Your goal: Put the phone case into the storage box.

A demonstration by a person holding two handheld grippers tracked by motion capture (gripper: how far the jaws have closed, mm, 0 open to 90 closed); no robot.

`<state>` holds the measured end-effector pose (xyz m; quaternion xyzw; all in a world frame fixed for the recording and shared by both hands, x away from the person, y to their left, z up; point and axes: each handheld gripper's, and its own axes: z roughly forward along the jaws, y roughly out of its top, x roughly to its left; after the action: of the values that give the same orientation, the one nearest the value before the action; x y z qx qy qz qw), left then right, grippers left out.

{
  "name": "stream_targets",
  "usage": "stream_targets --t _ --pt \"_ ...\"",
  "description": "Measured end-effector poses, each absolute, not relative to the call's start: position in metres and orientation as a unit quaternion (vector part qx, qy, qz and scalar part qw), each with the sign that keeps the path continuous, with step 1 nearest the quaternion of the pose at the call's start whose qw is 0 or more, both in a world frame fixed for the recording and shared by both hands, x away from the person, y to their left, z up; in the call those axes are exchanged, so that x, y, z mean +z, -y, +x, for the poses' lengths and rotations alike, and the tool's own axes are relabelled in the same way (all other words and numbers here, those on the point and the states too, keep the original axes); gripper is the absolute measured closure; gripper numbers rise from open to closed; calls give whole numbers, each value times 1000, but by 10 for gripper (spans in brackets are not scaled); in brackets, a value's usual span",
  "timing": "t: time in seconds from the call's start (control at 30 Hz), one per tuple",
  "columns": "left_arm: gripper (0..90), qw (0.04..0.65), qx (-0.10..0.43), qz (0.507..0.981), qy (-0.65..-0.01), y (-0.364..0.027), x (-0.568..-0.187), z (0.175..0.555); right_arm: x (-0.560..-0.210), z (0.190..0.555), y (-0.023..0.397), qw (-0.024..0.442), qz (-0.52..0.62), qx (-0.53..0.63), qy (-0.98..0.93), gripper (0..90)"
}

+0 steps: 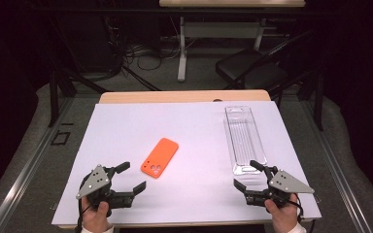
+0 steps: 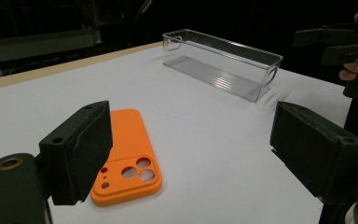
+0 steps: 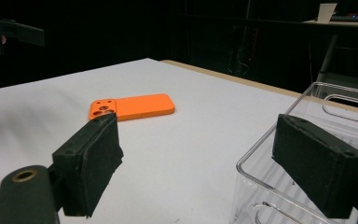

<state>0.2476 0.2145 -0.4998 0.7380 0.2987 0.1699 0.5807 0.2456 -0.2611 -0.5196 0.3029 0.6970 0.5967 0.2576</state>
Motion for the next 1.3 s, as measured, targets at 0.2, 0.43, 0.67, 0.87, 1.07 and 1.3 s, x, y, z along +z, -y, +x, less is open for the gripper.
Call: stream_targets --t 0.2,0.43,0.67,0.87,1.07,1.3 --pt "135 574 165 741 -307 -214 -501 248 -517 245 262 262 305 600 -692 144" --pt "135 561 143 750 -319 -212 -506 252 -518 251 258 255 304 594 -700 144" --pt "134 539 133 762 -334 -209 -509 254 -518 250 252 247 299 579 -717 144" --pt "128 527 85 760 -369 -211 -514 259 -518 248 253 251 296 579 -717 144" --pt "115 518 86 759 -384 -212 -516 262 -519 249 256 249 301 577 -717 144" --pt "76 479 96 777 -398 -206 -519 266 -520 252 256 246 303 575 -719 144"
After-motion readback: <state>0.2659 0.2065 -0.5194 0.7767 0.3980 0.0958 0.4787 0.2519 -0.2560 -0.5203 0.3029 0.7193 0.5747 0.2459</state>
